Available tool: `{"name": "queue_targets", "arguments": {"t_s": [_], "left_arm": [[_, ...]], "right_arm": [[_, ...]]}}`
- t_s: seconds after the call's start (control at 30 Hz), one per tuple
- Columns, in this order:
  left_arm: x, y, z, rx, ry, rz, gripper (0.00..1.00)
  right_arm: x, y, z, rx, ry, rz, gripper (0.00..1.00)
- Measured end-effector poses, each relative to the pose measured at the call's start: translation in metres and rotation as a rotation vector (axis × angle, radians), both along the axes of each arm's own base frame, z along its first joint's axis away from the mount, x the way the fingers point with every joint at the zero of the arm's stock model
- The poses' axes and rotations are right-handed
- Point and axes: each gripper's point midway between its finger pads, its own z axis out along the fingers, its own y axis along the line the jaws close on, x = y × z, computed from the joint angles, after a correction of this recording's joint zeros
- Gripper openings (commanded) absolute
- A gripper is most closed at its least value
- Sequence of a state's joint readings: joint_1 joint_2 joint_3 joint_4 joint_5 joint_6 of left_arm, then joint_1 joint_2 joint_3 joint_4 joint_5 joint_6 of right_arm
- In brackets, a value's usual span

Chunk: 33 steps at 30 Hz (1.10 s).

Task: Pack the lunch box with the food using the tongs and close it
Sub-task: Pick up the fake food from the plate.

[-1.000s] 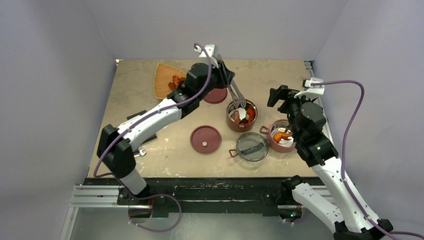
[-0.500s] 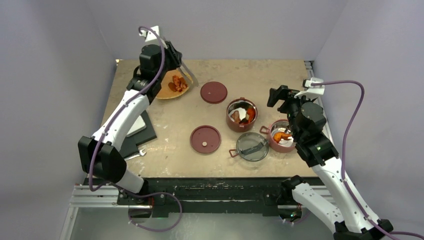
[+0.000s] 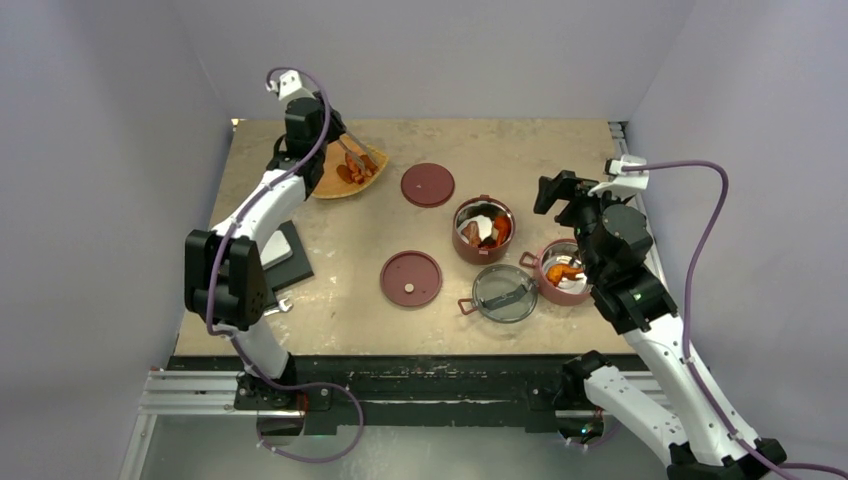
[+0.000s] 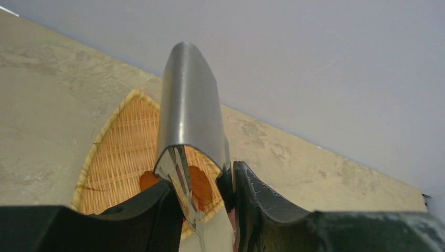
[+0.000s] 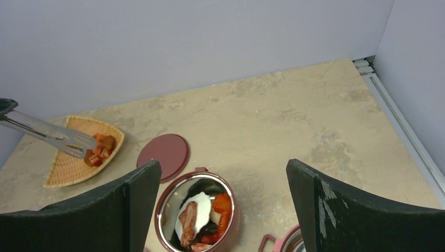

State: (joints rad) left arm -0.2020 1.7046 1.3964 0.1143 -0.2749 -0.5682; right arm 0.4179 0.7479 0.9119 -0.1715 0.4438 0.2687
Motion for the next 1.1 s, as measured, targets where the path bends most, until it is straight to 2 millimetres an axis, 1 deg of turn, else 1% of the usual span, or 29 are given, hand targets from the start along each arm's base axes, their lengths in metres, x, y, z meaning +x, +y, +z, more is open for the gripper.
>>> {"name": "queue_targets", "arguments": {"t_s": [0.17,0.3,0.4,0.67,0.9,1.1], "left_arm": [[0.015,0.004,-0.032,0.001,0.038,0.042,0.35],[0.021,0.008,-0.054,0.009,0.071,0.074,0.36],[0.024,0.012,-0.064,0.014,0.085,0.093,0.36],[0.033,0.018,-0.07,-0.025,0.067,0.112,0.37],[0.037,0.019,-0.062,-0.052,0.031,0.113,0.37],[0.042,0.029,-0.06,-0.076,0.017,0.133,0.38]], "right_arm": [[0.003,0.003,-0.004,-0.006,0.013,0.009,0.93],[0.004,0.005,-0.005,-0.008,0.018,0.016,0.93],[0.004,0.005,-0.005,-0.007,0.016,0.017,0.93],[0.004,0.005,-0.004,-0.006,0.013,0.017,0.93],[0.004,0.005,-0.004,-0.006,0.013,0.018,0.93],[0.005,0.006,-0.005,-0.006,0.014,0.02,0.93]]}}
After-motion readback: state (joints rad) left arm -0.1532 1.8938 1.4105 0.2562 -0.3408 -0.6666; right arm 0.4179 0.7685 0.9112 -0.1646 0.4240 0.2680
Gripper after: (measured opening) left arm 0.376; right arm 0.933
